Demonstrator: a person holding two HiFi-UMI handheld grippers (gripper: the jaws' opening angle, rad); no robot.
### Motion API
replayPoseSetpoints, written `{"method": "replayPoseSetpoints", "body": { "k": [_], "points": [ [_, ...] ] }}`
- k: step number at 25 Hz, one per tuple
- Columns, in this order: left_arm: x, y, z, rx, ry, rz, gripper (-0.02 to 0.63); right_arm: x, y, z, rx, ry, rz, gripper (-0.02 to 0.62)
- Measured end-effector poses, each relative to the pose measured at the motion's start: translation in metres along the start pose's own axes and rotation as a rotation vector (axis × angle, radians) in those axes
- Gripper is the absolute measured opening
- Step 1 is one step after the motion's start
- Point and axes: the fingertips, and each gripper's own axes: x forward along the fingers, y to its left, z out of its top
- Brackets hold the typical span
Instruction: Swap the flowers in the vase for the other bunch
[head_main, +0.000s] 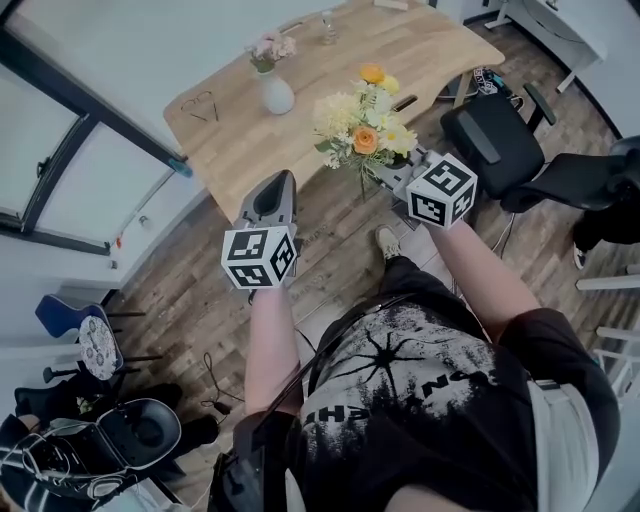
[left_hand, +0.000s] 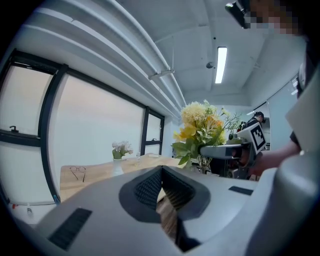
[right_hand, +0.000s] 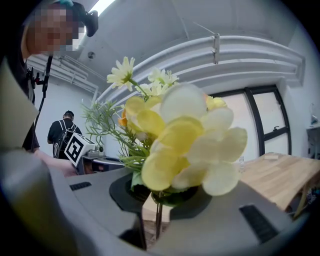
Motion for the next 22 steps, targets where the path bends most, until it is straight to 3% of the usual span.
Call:
{"method": "replayPoseSetpoints", "body": {
  "k": [8, 22],
  "points": [
    [0.031, 0.006, 0.0, -0.01, -0.01, 0.018, 0.014, 0.005, -0.039, -0.012, 0.015, -0.011, -0.007, 0.084],
    [0.134, 0.078, 0.025, -0.074, 0.001, 0.107, 0.014, 0.094, -0.149, 0.004, 0.019, 0.022, 0.069, 0.084]
  ]
}}
